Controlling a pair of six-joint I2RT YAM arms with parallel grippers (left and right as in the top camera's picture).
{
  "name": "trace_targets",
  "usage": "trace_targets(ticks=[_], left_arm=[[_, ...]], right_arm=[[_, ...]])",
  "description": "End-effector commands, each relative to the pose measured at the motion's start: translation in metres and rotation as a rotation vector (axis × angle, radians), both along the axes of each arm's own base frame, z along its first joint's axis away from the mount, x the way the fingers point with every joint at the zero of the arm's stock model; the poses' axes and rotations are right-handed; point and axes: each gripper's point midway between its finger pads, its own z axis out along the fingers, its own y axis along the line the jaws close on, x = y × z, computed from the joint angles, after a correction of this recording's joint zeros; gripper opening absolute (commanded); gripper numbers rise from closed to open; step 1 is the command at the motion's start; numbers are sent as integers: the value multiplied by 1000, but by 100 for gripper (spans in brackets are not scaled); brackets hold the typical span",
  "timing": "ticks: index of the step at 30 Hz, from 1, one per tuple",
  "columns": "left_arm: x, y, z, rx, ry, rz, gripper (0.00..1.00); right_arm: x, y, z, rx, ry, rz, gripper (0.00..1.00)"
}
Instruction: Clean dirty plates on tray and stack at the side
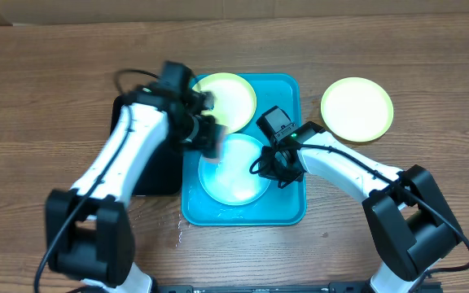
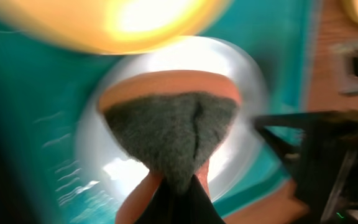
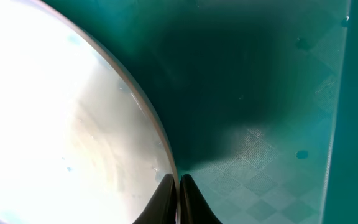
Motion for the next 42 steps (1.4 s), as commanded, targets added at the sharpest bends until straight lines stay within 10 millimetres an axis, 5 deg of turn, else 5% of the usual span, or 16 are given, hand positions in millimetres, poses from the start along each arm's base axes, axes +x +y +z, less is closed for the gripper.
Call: trace_targets(ticks=[1,8,23,38,39,42], left_arm=[[17,72,19,263,-97,114,4],[23,121,-3,344,-71,223,4],[24,137,-75,427,5,218,4],[30,146,-78,476,-21,232,8],[30,146,-78,476,-21,232,12],[32,146,-78,473,-29,238,57]], right_arm=[[0,1,2,1,-11,0,4],[0,1,2,1,-11,0,4],[0,1,2,0,-11,-1,4],[0,1,2,0,-11,-1,4],[0,1,2,0,-11,-1,4],[0,1,2,0,-11,-1,4]])
